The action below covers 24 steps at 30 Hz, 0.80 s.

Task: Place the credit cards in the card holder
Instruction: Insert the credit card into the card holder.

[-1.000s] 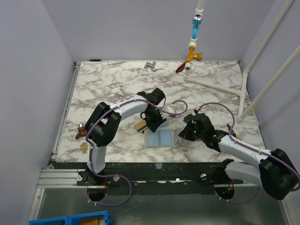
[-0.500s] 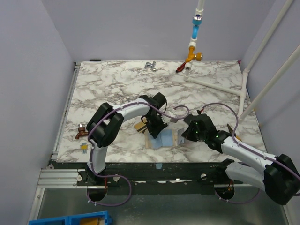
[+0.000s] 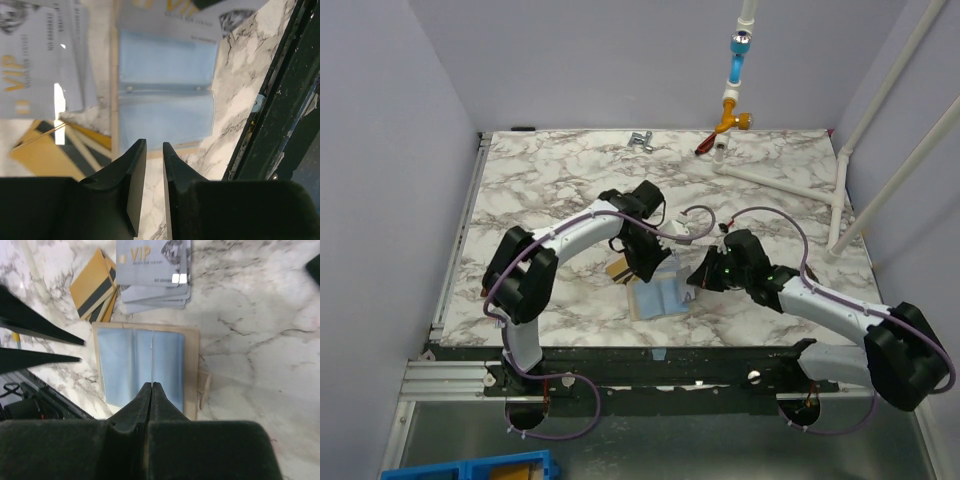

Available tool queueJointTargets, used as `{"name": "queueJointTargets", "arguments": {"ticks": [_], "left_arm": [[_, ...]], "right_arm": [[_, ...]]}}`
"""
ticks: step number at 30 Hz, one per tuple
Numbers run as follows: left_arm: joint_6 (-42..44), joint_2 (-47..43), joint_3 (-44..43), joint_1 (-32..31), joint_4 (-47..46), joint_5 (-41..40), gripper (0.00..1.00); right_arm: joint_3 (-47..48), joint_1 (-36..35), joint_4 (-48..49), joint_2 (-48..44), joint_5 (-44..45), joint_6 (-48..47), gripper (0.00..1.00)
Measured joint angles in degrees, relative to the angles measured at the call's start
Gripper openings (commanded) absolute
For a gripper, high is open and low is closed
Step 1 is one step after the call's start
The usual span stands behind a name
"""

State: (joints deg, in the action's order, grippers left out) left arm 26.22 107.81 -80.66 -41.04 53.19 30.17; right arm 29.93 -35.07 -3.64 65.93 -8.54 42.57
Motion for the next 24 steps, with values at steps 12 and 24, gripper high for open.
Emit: {"name": "queueJointTargets", "arguments": {"ticks": [12, 24], "left_arm": [[7.6, -12.7, 19.6, 0.9, -6.4, -9.4, 0.22], [7.2, -10.9, 21.9, -3.1, -14.1, -18.8, 0.21]], "right_arm": [[-0.6, -1.4, 15.0, 9.8, -9.6, 0.3, 0.01], [-5.1, -1.6, 22.9, 14.9, -11.3, 1.0, 0.01]]}}
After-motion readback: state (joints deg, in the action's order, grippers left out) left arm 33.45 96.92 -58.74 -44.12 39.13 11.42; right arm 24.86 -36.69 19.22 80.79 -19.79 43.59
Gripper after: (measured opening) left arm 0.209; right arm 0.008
